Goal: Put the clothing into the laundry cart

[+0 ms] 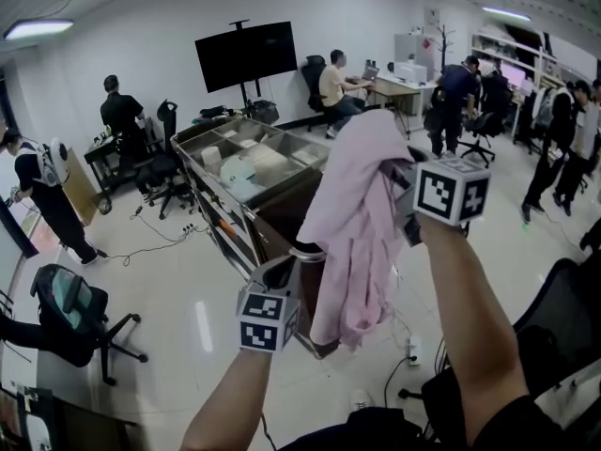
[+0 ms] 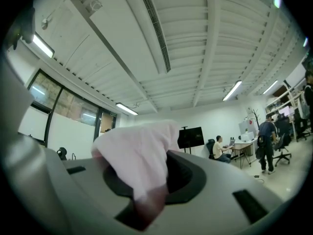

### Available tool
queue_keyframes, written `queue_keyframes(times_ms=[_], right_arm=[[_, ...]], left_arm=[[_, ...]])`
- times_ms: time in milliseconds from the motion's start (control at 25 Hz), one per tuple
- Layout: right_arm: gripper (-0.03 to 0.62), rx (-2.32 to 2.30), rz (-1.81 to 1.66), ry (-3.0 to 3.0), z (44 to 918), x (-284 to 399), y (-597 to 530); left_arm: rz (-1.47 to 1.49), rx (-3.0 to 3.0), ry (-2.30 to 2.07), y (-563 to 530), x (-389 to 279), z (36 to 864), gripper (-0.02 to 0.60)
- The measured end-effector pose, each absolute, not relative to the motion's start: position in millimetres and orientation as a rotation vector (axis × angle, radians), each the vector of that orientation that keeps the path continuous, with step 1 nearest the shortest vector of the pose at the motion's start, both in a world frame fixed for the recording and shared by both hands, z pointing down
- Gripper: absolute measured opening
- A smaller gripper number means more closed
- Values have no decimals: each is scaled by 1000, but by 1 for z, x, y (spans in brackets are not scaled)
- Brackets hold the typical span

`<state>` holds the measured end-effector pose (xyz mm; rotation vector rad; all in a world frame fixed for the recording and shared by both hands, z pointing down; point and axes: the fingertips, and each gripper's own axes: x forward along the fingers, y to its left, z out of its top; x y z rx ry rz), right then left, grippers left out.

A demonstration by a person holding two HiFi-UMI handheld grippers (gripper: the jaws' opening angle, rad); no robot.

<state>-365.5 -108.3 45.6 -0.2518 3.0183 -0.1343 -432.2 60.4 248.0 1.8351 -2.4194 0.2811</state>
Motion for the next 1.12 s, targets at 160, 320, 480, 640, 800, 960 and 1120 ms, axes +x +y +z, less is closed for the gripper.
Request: queue_keyframes(times_ms=[160,320,480,640,800,960,1120], right_arm=[[115,-197,-161,3035,56,-408,-132],[117,-146,-177,3068,67,-454,-165],[117,-76,-187,3128,85,-505,-198],[117,-10,-159,3213,117,-551,-221],[117,58,-175,3284,154,-591,-239],[120,117,-227,3334,188,-615,-252],[124,166,-264,3395,216,-631,-260]], left_arm=[[300,1793,-2452,42,-457,245,0],[308,1726,-2497,16,-485,242,0],[316,1643,-2535,-13,-511,244,0],[322,1553,-2564,-37,-533,251,0],[305,1476,-2604,-55,-553,254,0],[299,1416,-2632,-66,-565,256,0],[325,1382,-2635,-71,-575,262,0]])
